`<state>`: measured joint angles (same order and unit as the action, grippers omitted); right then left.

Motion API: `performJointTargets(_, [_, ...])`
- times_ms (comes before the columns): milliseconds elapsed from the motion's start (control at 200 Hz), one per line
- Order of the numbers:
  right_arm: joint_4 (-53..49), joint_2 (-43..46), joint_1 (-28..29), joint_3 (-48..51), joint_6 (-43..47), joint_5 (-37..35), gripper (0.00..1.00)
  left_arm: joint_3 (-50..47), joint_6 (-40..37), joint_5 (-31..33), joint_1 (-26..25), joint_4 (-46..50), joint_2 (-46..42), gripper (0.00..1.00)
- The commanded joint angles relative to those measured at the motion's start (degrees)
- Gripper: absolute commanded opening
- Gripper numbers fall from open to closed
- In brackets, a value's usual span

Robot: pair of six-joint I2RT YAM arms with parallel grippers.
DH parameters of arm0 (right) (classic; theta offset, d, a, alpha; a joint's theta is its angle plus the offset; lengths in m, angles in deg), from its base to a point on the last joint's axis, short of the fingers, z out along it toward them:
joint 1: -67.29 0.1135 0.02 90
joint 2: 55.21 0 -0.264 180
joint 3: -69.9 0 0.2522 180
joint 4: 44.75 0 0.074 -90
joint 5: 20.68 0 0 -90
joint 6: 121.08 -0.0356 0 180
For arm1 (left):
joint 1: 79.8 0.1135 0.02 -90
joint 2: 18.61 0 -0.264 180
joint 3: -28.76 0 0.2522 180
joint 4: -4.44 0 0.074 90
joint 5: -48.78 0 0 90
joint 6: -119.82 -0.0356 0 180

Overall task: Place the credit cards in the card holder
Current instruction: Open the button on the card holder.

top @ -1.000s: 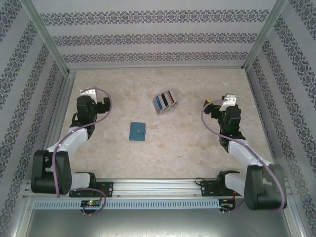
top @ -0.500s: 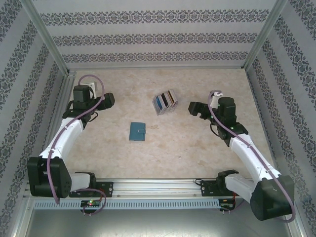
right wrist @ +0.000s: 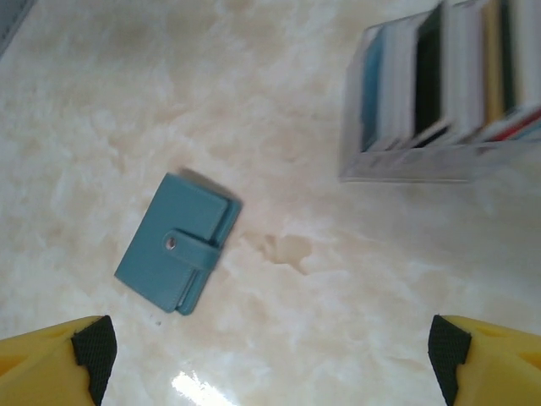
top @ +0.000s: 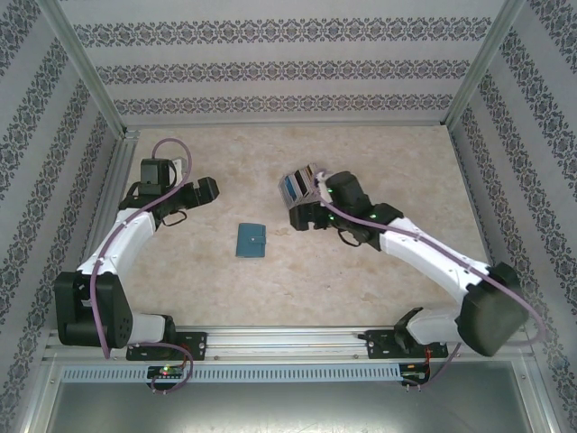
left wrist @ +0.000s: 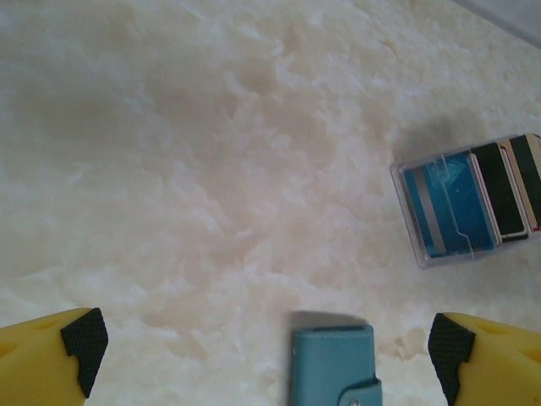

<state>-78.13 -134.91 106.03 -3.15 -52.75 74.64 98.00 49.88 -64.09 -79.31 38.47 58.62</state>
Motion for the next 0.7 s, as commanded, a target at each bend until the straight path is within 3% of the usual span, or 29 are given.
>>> performJointTargets(0, [-5.38,-4.97,3.42,-5.66,1.93,-2.64,0.96,3.97,0.89,-3.41,0.56,5.90,1.15,1.00])
performJointTargets(260, [-12.63,-17.17,8.69,-15.66,1.77,-1.73,0.97,4.89,-2.78,-5.02,0.56,12.56,4.72,1.00])
performJointTargets(694, [-18.35,-26.41,10.48,-21.92,-2.51,0.55,0.83,7.31,-3.80,-3.34,0.48,15.94,6.96,1.00])
